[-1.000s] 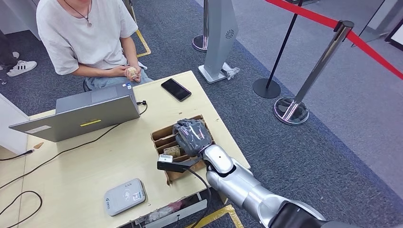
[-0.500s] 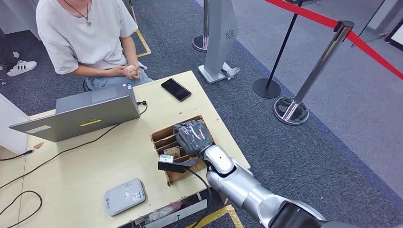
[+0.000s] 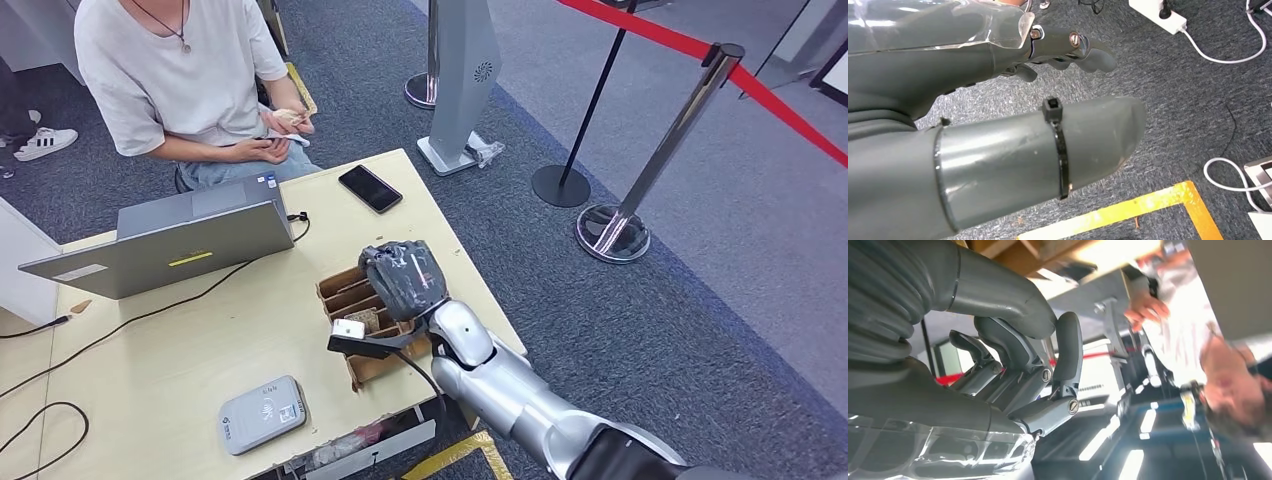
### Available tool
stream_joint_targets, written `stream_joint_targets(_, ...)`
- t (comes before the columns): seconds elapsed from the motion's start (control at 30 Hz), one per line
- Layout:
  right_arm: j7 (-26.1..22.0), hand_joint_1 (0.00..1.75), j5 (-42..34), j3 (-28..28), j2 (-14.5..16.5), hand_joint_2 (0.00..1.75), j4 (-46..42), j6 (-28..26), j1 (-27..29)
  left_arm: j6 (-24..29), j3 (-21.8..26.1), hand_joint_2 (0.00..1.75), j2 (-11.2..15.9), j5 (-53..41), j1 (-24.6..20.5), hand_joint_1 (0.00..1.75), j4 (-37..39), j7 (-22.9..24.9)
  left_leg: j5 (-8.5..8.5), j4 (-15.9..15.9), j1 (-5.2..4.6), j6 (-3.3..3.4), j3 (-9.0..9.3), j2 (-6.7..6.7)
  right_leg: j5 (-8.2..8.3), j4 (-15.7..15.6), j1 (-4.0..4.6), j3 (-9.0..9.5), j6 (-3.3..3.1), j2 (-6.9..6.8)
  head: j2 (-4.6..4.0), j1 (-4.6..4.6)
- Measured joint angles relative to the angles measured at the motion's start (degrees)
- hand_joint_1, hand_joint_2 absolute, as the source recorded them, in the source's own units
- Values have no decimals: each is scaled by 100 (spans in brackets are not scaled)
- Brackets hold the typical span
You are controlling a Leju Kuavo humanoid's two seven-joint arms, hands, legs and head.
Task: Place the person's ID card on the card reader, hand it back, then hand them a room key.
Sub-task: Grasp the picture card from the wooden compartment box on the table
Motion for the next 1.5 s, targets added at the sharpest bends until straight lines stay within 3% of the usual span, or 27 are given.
stream_joint_targets(0.67, 21, 175, 8, -2, -27, 175, -487, -1, 9, 7, 0, 0, 0, 8, 0, 0, 0, -5, 0, 0, 0, 0, 0, 0, 0, 0, 0, 0, 0, 0, 0, 1)
stream_joint_targets(0.9, 26, 171, 94, -64, -151, 175, -1058, -73, 24, 50, 2, 0, 0, 66, 6, 0, 0, -50, 0, 0, -1, 0, -1, 0, 0, 0, 0, 0, 0, 0, 0, 1)
stream_joint_targets(0.93, 28, 158, 96, -79, -165, 175, -1146, -73, 25, 53, 2, 0, 0, 72, 7, 0, 0, -52, 0, 0, -1, 0, -1, 0, 0, 0, 0, 0, 0, 0, 0, 1)
stream_joint_targets(0.97, 33, 133, 98, -91, -175, 175, -1222, -69, 26, 54, 2, 0, 0, 77, 7, 0, 0, -55, 0, 0, -1, 0, -1, 0, 0, 0, 0, 0, 0, 0, 0, 0)
stream_joint_targets(1.03, 48, 69, 103, -106, -185, 175, -1322, -15, 29, 56, 2, 0, -1, 82, 9, 0, 0, -62, 0, 0, 0, 0, -1, 0, 0, 0, 0, 0, 0, 0, 0, 0)
stream_joint_targets(1.1, 59, 36, 106, -107, -187, 175, -1341, 102, 40, 59, 2, 0, -2, 83, 10, 0, 0, -67, 0, 0, 0, 0, -1, -1, 0, 0, 0, 0, 0, -1, 0, 0)
stream_joint_targets(1.27, 6, 8, 103, -17, -163, 175, -1119, 216, 68, 67, 2, 0, -2, 80, 12, 0, 0, -68, 0, 0, 0, 0, -3, -2, 0, 0, 0, 0, 0, -2, 0, 0)
stream_joint_targets(1.5, 3, 1, 81, 177, -42, 175, -700, 332, 104, 67, 2, 0, -2, 80, 13, 0, 0, -67, 0, 0, 1, 0, -4, -2, -1, 0, 0, 0, 0, -2, 0, 1)
